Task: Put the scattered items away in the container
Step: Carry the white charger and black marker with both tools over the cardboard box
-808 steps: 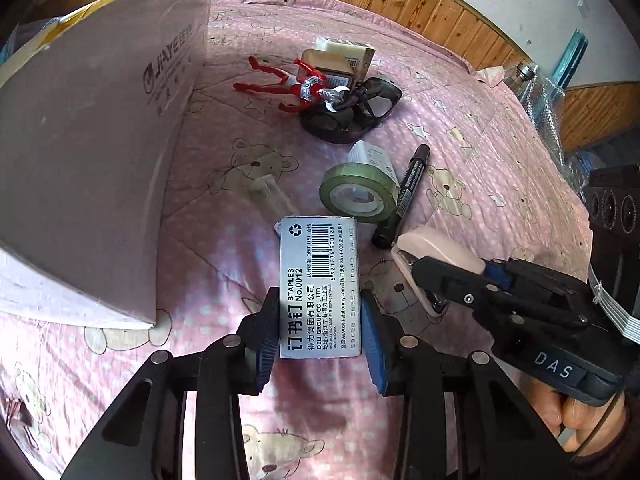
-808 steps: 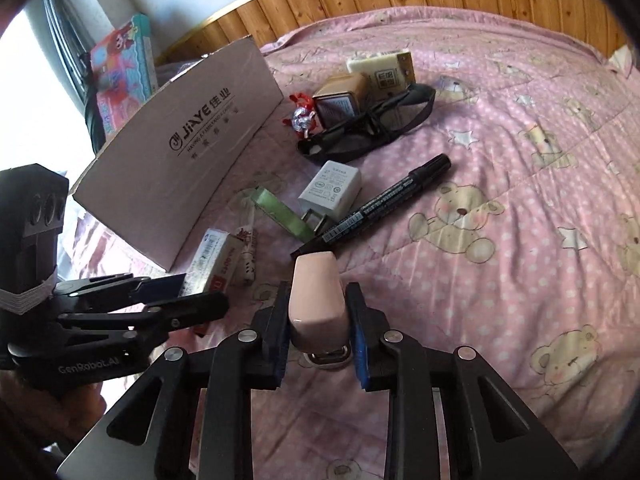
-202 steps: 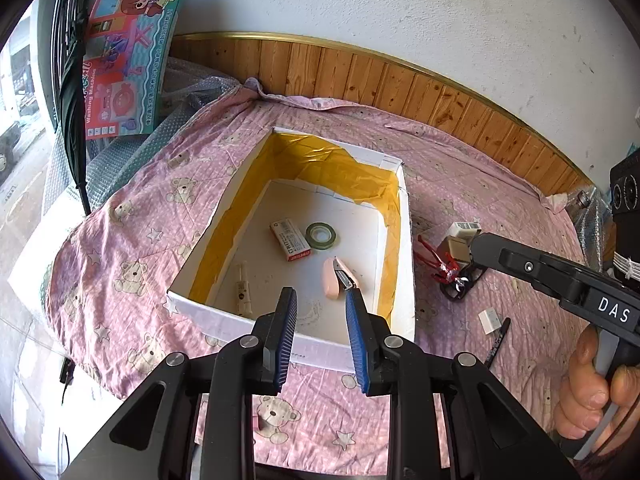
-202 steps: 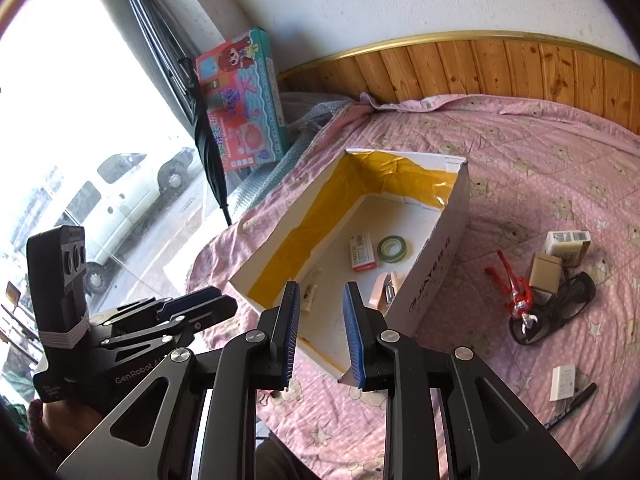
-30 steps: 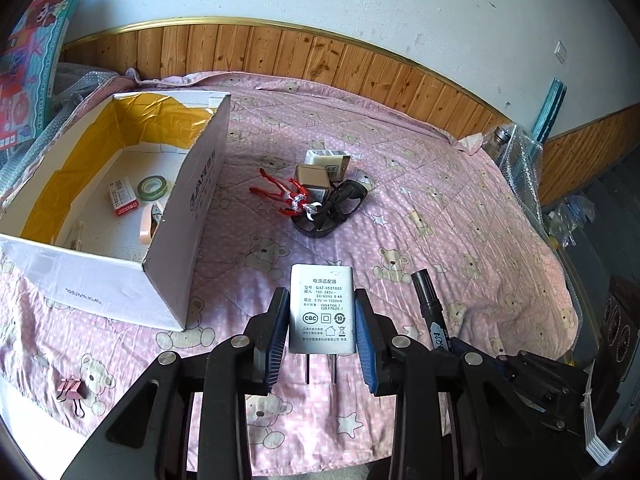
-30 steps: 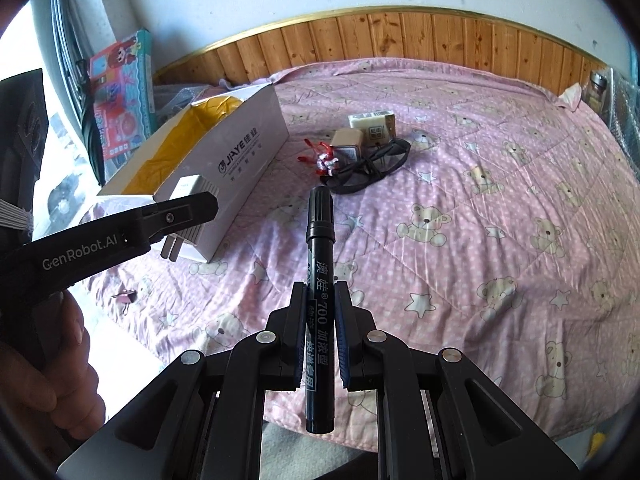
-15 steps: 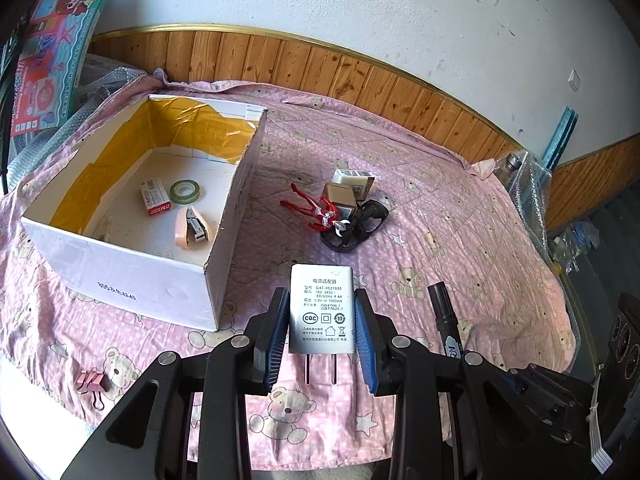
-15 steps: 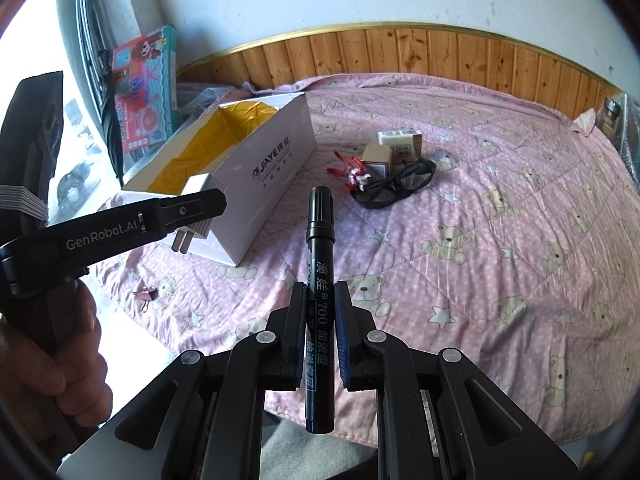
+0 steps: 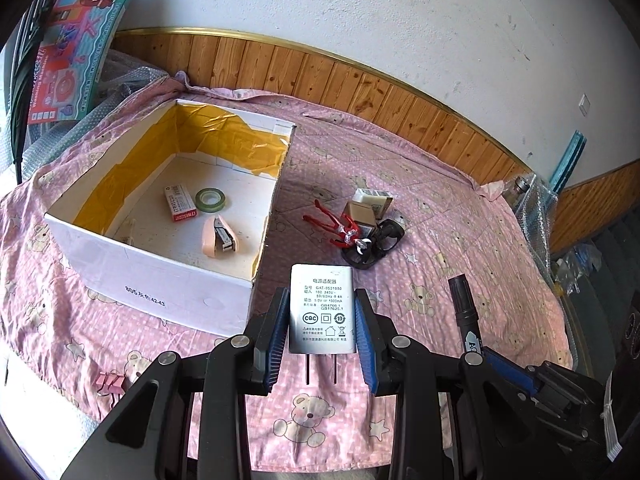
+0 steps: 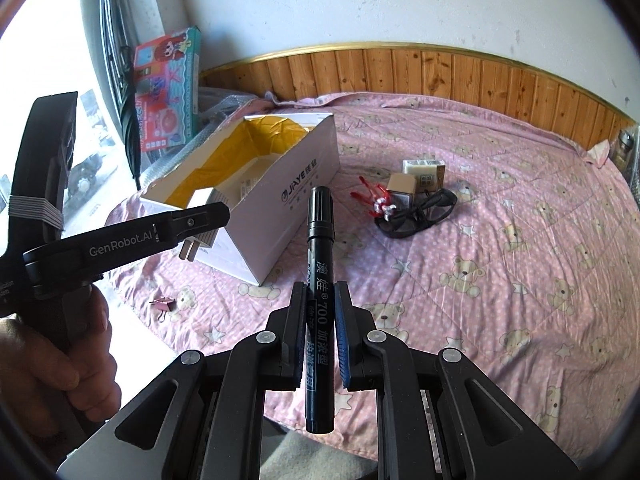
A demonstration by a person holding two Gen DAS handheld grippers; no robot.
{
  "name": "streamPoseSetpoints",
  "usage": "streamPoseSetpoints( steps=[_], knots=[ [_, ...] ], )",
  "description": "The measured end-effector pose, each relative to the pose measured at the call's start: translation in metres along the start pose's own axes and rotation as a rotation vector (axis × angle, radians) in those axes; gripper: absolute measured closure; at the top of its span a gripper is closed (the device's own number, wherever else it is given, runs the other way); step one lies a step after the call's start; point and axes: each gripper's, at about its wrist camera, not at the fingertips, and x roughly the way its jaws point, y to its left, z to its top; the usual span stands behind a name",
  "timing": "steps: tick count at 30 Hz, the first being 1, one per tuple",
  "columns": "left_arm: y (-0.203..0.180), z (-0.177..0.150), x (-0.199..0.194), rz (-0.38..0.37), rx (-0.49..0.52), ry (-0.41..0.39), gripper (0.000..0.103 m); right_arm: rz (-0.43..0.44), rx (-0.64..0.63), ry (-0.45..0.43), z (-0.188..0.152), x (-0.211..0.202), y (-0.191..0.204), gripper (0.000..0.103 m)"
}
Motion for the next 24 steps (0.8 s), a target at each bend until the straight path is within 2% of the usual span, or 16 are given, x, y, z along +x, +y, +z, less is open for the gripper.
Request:
streamPoseSetpoints(
  steps=[24],
  knots=[
    [0.057,0.028,-0.021,0.054,-0.1,-0.065,0.07,0.058,-0.101,-0.008,0.042,0.017,0.037,0.089]
  ],
)
